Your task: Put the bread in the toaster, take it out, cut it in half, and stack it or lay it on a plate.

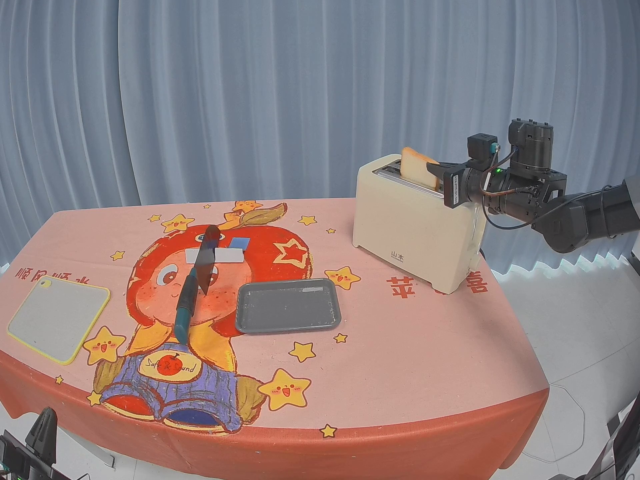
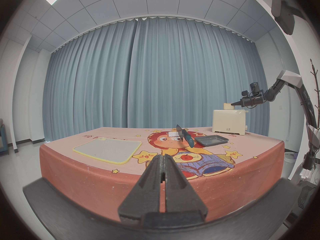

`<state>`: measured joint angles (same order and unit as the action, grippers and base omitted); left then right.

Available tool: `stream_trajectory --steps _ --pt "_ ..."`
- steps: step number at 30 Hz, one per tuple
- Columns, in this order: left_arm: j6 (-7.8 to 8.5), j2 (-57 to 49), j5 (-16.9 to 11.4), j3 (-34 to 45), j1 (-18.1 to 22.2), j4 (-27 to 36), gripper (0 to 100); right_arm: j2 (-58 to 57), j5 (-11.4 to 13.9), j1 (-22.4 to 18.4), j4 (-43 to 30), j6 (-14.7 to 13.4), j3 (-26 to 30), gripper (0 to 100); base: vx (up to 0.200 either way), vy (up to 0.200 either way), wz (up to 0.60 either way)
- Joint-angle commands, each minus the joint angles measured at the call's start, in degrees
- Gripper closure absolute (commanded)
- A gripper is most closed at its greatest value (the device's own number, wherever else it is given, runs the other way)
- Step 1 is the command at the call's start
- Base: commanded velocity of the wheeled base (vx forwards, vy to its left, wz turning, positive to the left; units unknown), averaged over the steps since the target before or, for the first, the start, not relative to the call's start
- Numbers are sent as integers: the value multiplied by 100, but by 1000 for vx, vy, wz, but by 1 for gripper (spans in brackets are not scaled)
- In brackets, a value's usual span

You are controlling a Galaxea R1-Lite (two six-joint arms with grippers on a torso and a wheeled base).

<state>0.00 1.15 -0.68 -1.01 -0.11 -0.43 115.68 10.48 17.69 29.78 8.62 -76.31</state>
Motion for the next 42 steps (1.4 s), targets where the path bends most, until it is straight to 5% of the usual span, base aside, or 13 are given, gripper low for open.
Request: stream_trajectory --steps 1,33,42 --pt "0 0 -2 101 2 -1 100 -203 -2 -2 1 -9 -6 100 0 0 0" --pt "0 0 -2 101 2 -1 100 -1056 -240 86 89 -53 319 100 0 0 0" --pt "0 0 -2 101 2 -1 100 -1337 -240 191 423 -53 776 100 0 0 0"
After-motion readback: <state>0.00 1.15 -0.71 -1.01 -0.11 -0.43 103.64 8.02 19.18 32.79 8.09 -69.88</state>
